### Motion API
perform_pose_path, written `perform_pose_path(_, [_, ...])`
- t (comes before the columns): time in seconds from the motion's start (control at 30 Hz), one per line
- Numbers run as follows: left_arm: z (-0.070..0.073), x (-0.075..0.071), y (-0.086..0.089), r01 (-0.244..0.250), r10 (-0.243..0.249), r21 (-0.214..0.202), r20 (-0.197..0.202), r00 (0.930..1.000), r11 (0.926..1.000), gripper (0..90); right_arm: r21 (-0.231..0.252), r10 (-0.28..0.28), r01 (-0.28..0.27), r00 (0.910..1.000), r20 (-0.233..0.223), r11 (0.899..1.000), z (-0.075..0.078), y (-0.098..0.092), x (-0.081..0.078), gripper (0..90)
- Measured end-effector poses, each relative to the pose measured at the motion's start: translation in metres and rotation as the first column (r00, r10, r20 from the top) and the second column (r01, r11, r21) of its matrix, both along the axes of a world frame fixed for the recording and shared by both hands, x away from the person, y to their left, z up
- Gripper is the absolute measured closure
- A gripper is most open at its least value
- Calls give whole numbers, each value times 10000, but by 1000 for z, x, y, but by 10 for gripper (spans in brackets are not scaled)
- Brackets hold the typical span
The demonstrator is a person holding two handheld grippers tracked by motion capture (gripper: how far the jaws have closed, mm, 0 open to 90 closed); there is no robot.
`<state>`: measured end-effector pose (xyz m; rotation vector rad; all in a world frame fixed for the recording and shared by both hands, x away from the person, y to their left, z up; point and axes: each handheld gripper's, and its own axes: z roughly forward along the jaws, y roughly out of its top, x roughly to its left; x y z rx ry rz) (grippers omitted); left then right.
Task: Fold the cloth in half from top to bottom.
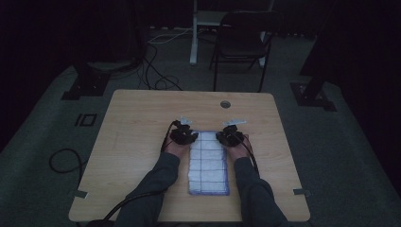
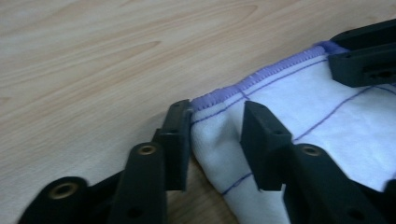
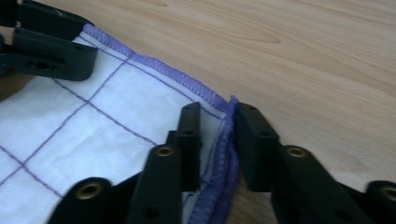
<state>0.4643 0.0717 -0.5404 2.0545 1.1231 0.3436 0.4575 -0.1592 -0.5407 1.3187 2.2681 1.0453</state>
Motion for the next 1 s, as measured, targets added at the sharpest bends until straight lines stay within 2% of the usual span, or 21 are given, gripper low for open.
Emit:
perform_pose_path(0.1, [2,1,-1,153,-153,12,-223,9996,9999,726,217,21,-17,9998,-209,9998,0,0,1,802])
perform_pose_path(0.27, [2,1,-3,291,-289,43,-331,9990,9996,821,243,63,-55,9995,-307,9997,1,0,2,822])
perform_pose_path(0.37, [2,1,-2,230,-232,-51,-369,9990,9997,833,203,37,-31,9996,-297,9998,1,0,2,826])
perform_pose_path(0.43, [2,2,-1,172,-184,-231,-543,9984,9996,841,159,22,-17,9996,-282,9999,1,1,1,832])
perform_pose_path(0.53, [3,3,-1,250,-257,-131,-571,9980,9996,846,130,111,-107,9995,-305,9999,2,1,2,841])
perform_pose_path(0.67, [4,6,-2,354,-356,-42,-698,9969,9994,855,347,3,9,9994,-354,9994,1,-1,5,851])
perform_pose_path(0.77, [5,8,-1,344,-349,-77,-799,9962,9994,858,269,-28,35,9997,-261,9996,2,-1,5,854])
perform_pose_path(1.0, [15,10,0,240,-246,-123,-543,9982,9996,861,245,-88,88,10000,-24,9997,10,-2,5,857])
